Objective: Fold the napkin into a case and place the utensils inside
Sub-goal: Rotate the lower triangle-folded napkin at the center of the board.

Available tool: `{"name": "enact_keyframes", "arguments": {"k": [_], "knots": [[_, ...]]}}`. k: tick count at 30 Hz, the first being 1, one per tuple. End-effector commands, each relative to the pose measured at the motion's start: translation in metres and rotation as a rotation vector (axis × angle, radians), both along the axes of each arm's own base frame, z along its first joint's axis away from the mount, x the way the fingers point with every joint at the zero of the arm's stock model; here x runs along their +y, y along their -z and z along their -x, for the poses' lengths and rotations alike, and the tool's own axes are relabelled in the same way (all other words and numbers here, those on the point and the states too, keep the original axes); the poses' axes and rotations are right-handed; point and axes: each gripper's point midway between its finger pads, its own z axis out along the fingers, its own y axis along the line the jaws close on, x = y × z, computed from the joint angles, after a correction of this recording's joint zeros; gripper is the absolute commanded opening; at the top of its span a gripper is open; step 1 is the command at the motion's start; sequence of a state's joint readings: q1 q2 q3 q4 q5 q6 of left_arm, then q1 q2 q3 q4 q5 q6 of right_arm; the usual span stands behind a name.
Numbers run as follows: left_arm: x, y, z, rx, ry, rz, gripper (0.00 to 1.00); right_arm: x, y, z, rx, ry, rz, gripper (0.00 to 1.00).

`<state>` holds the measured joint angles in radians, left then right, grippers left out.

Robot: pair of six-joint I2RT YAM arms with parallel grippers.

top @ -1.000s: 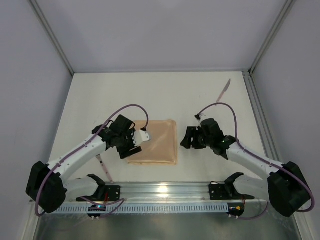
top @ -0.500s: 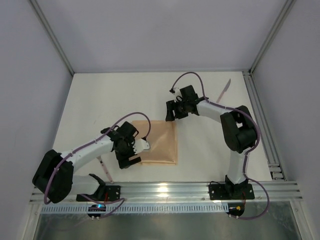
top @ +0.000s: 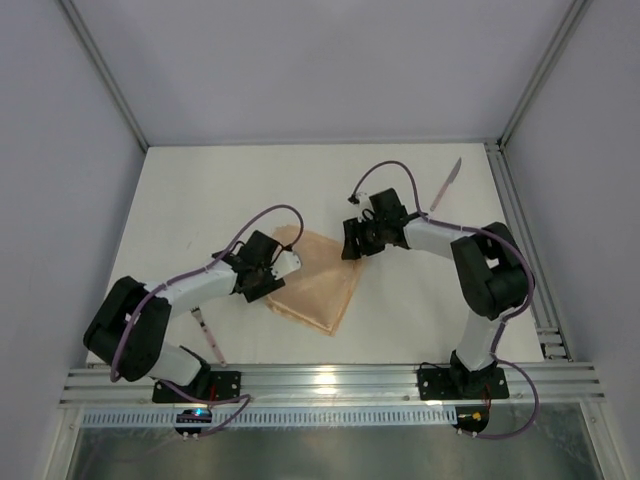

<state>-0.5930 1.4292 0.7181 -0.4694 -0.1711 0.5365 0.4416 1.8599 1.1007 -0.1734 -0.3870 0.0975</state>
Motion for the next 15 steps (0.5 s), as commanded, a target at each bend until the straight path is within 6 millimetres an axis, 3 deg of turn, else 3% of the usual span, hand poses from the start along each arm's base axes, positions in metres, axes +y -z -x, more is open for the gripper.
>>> {"name": "enact_keyframes", "arguments": {"k": [1,2,3,5,6,7,9,10,11,12,13,15], "knots": [[0.019,-0.015,-0.077,-0.275,-0.127,-0.042,0.66,-0.021,-0.004,0.027,0.034,0.094,-0.013,0.60],[0.020,-0.016,-0.097,-0.327,-0.131,-0.048,0.66,-0.024,-0.017,0.029,0.005,0.108,-0.030,0.62],[0.022,-0.018,-0.111,-0.352,-0.145,-0.043,0.68,-0.028,-0.019,0.034,0.005,0.125,-0.029,0.65],[0.024,-0.043,-0.159,-0.456,-0.195,-0.018,0.68,-0.038,-0.018,0.044,0.018,0.174,-0.030,0.74],[0.027,-0.030,-0.174,-0.443,-0.205,-0.046,0.71,-0.041,-0.029,0.044,-0.009,0.189,-0.048,0.77],[0.022,-0.049,-0.202,-0.506,-0.218,-0.029,0.72,-0.047,-0.028,0.048,-0.005,0.208,-0.050,0.80],[0.027,-0.041,-0.231,-0.529,-0.223,-0.046,0.76,-0.052,-0.044,0.046,-0.052,0.248,-0.071,0.84],[0.019,-0.056,-0.250,-0.562,-0.215,-0.009,0.78,-0.056,-0.046,0.047,-0.059,0.265,-0.080,0.84],[0.018,-0.048,-0.249,-0.510,-0.191,-0.007,0.79,-0.055,-0.052,0.047,-0.070,0.264,-0.091,0.84],[0.004,-0.044,-0.247,-0.471,-0.129,0.055,0.80,-0.055,-0.058,0.047,-0.082,0.261,-0.103,0.84],[-0.003,-0.055,-0.242,-0.468,-0.095,0.091,0.80,-0.054,-0.061,0.047,-0.085,0.257,-0.107,0.83],[-0.008,-0.047,-0.209,-0.370,-0.026,0.128,0.80,-0.054,-0.062,0.048,-0.087,0.251,-0.115,0.80]]}}
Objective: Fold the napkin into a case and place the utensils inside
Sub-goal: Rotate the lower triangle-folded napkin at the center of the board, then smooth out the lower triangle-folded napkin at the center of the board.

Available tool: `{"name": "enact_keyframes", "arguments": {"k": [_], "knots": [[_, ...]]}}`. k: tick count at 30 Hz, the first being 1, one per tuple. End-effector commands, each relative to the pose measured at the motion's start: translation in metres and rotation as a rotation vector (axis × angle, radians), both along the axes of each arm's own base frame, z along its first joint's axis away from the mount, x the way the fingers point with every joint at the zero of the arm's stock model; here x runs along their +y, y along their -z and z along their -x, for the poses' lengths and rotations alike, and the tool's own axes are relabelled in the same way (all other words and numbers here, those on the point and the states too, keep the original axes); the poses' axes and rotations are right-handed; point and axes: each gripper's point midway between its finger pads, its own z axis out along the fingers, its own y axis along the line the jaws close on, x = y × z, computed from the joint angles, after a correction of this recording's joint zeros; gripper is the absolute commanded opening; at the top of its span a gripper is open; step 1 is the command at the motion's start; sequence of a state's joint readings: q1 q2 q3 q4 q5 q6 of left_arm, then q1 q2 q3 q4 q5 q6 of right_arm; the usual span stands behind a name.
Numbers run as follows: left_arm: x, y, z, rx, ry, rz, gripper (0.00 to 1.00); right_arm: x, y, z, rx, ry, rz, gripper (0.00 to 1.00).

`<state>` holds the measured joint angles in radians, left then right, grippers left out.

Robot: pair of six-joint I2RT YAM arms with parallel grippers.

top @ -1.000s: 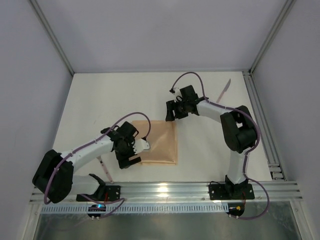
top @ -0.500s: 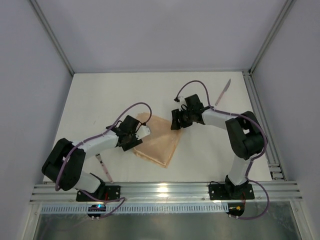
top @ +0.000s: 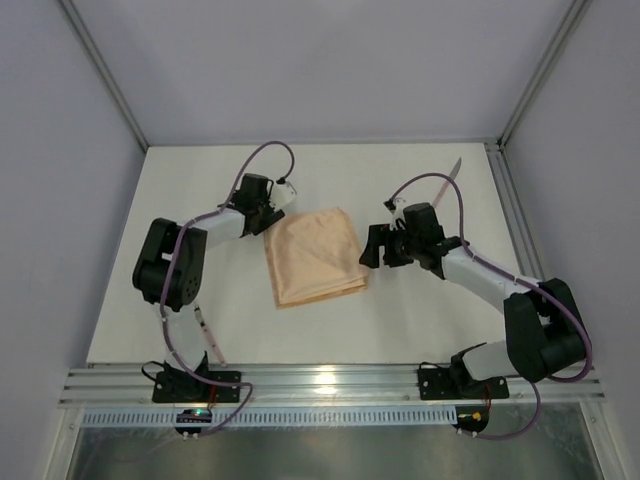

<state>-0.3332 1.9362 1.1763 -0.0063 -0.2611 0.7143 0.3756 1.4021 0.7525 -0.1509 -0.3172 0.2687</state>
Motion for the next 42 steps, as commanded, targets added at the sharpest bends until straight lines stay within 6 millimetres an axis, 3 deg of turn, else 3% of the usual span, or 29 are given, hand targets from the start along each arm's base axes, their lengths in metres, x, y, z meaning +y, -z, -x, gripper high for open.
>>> {"name": "enact_keyframes", "arguments": {"k": [1,2,3,4,7,8,9,10,12,13,14,20,23,26,30,38,42], "knots": [[-0.034,-0.041,0.033,0.021,0.217,0.144,0.79,0.003,-0.013,-0.005,-0.041,0.017,-0.035,0.79],[-0.037,-0.033,0.055,0.076,0.254,0.171,0.77,0.004,-0.011,-0.005,-0.030,0.018,-0.040,0.73],[-0.041,-0.035,0.071,0.108,0.285,0.201,0.75,0.007,-0.009,-0.002,-0.014,0.005,-0.052,0.69],[-0.049,-0.045,0.103,0.178,0.349,0.265,0.73,0.008,-0.002,-0.001,0.010,0.004,-0.055,0.66],[-0.054,-0.038,0.162,0.324,0.359,0.332,0.65,0.012,0.012,0.002,0.055,0.012,-0.072,0.57],[-0.054,-0.048,0.172,0.296,0.359,0.328,0.64,0.011,0.018,0.002,0.069,0.022,-0.069,0.56],[-0.058,-0.045,0.183,0.303,0.369,0.318,0.65,0.011,0.022,0.002,0.073,0.028,-0.067,0.55],[-0.070,-0.032,0.207,0.340,0.423,0.287,0.66,0.012,0.023,0.002,0.078,0.033,-0.080,0.54],[-0.078,-0.029,0.222,0.311,0.469,0.213,0.74,0.017,0.026,0.003,0.097,0.017,-0.098,0.53],[-0.080,-0.018,0.234,0.329,0.494,0.173,0.75,0.019,0.025,0.002,0.100,0.014,-0.105,0.53],[-0.094,-0.015,0.244,0.324,0.554,0.145,0.77,0.020,0.026,0.002,0.105,0.011,-0.112,0.53],[-0.098,0.011,0.246,0.351,0.544,0.090,0.77,0.018,0.041,0.009,0.135,0.025,-0.115,0.50],[-0.099,0.018,0.245,0.356,0.539,0.091,0.77,0.018,0.047,0.011,0.146,0.024,-0.111,0.28],[-0.100,0.022,0.245,0.358,0.540,0.091,0.77,0.017,0.042,0.009,0.125,0.023,-0.110,0.15],[-0.096,0.030,0.248,0.370,0.535,0.081,0.77,0.018,0.031,0.007,0.092,0.011,-0.115,0.04],[-0.095,0.032,0.242,0.349,0.504,0.074,0.77,0.022,0.004,0.026,0.081,-0.024,-0.142,0.04],[-0.096,0.033,0.239,0.351,0.491,0.070,0.77,0.025,0.007,0.040,0.115,-0.041,-0.158,0.05]]}}
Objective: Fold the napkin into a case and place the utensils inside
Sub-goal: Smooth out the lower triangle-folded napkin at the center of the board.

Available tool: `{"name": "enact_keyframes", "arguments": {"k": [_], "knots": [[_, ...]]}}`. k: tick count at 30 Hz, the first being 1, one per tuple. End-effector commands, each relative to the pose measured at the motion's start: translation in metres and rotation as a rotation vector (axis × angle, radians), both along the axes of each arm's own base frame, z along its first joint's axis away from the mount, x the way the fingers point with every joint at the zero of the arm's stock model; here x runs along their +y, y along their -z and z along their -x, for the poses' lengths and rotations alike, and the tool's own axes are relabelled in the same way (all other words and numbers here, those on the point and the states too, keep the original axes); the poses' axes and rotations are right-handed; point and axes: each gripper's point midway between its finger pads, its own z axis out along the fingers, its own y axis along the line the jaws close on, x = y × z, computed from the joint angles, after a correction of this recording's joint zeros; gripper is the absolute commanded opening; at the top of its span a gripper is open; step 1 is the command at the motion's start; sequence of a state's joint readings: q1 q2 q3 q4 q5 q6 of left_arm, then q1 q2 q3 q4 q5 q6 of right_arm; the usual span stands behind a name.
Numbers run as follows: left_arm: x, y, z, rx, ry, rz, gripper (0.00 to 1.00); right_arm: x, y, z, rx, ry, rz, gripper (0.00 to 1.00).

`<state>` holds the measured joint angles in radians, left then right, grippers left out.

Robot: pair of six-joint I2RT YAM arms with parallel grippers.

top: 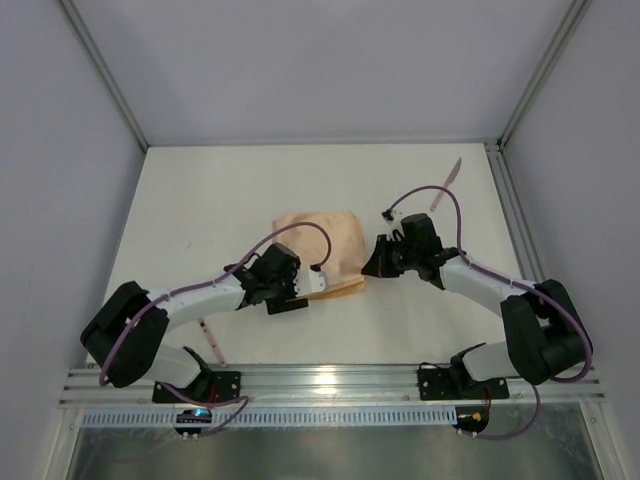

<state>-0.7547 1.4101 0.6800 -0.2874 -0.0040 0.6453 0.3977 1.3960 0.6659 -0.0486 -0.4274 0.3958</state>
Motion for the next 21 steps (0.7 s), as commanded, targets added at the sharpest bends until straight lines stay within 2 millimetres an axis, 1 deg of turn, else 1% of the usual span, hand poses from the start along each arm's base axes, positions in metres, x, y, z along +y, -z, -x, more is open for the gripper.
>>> {"name": "enact_keyframes", "arguments": {"k": [1,2,3,5,6,7,9,10,12,13,14,15,16,17,18,19,20,21], "knots": [[0.003,0.010,-0.002,0.009,-0.029,-0.020,0.77,0.003,0.003,0.020,0.039,-0.028,-0.019,0.06],[0.003,0.010,-0.001,0.016,-0.030,-0.019,0.77,0.002,0.007,0.021,0.045,-0.026,-0.013,0.07],[0.001,0.012,0.000,0.025,-0.026,-0.015,0.77,0.000,0.015,0.024,0.060,-0.026,-0.002,0.08],[0.001,0.013,0.002,0.037,-0.022,-0.018,0.74,-0.001,0.023,0.025,0.073,-0.028,0.005,0.11],[0.002,0.015,0.004,0.046,-0.020,-0.026,0.74,-0.001,0.030,0.026,0.088,-0.028,0.011,0.13],[-0.001,0.016,0.008,0.070,-0.004,-0.013,0.72,-0.001,0.033,0.026,0.095,-0.029,0.014,0.17],[0.000,0.013,0.014,0.089,0.014,-0.013,0.72,-0.002,0.039,0.027,0.109,-0.032,0.024,0.21],[-0.004,0.011,0.019,0.114,0.035,0.014,0.72,-0.002,0.040,0.028,0.112,-0.036,0.024,0.28],[-0.009,0.001,0.025,0.133,0.057,0.053,0.73,-0.002,0.039,0.030,0.113,-0.038,0.023,0.38],[-0.013,-0.008,0.033,0.157,0.080,0.093,0.73,-0.003,0.036,0.031,0.102,-0.040,0.020,0.41],[-0.016,-0.015,0.035,0.162,0.084,0.118,0.73,-0.003,0.034,0.031,0.093,-0.041,0.018,0.46],[-0.022,-0.025,0.034,0.162,0.089,0.153,0.73,-0.004,0.034,0.034,0.094,-0.040,0.019,0.48],[-0.025,-0.032,0.041,0.187,0.098,0.179,0.73,-0.005,0.027,0.033,0.066,-0.035,0.016,0.51],[-0.028,-0.037,0.042,0.191,0.105,0.191,0.73,-0.008,0.027,0.035,0.067,-0.030,0.020,0.53],[-0.032,-0.043,0.038,0.185,0.103,0.202,0.72,-0.008,0.024,0.036,0.059,-0.032,0.023,0.54],[-0.033,-0.046,0.037,0.187,0.095,0.203,0.71,-0.010,0.022,0.037,0.052,-0.029,0.026,0.54],[-0.031,-0.042,0.030,0.177,0.073,0.179,0.70,-0.010,0.017,0.036,0.036,-0.027,0.023,0.55],[-0.031,-0.041,0.026,0.165,0.060,0.170,0.68,-0.012,0.018,0.040,0.044,-0.024,0.028,0.55]]}}
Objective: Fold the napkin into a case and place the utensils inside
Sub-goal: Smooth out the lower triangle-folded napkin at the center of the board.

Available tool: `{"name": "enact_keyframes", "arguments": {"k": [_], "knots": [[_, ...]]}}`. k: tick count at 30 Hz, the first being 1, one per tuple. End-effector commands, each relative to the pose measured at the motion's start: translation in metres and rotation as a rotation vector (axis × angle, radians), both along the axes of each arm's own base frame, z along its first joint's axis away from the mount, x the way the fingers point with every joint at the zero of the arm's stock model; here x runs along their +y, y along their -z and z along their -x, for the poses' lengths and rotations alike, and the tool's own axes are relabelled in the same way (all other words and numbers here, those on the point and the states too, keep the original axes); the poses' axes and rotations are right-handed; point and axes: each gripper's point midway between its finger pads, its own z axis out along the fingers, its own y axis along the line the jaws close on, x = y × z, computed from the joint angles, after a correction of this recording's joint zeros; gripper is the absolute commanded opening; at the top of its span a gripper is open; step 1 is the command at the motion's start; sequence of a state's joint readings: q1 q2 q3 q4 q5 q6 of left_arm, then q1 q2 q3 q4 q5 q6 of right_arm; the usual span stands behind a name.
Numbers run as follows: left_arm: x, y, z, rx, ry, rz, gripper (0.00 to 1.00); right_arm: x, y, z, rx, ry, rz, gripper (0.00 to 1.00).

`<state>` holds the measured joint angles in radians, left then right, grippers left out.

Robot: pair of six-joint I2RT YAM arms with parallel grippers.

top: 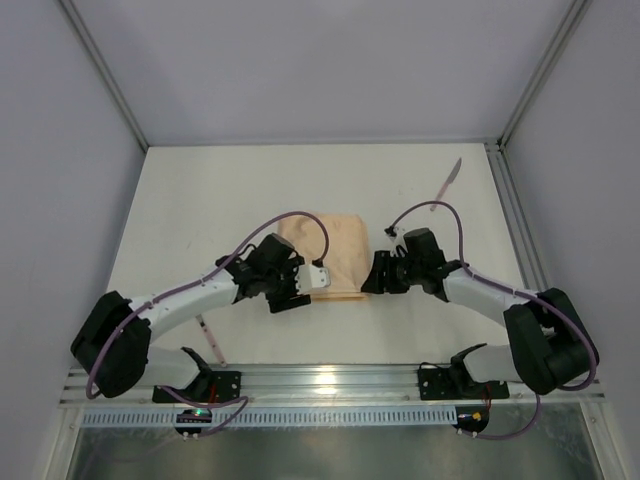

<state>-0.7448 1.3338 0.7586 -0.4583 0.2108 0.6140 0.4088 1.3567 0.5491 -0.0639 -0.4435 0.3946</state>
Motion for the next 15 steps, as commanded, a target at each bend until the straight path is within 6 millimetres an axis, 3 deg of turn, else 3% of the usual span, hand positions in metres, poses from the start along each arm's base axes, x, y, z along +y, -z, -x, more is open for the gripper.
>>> {"name": "enact_keyframes", "arguments": {"k": [1,2,7,11,15], "knots": [[-0.012,-0.011,-0.012,-0.001,-0.032,0.026,0.65,-0.003,-0.011,0.003,-0.043,0.001,0.004,0.55],[-0.014,-0.004,-0.024,-0.026,-0.065,0.005,0.62,-0.005,-0.014,0.004,-0.056,0.009,0.002,0.55],[-0.038,0.005,-0.042,-0.073,-0.083,-0.006,0.52,-0.009,-0.005,0.017,-0.038,0.030,-0.013,0.51],[-0.051,0.009,-0.043,-0.085,-0.057,-0.021,0.49,-0.005,0.000,0.019,-0.033,0.050,-0.059,0.43],[-0.044,0.017,-0.035,-0.063,-0.043,-0.055,0.43,-0.001,0.007,0.022,-0.031,0.050,-0.063,0.43]]}}
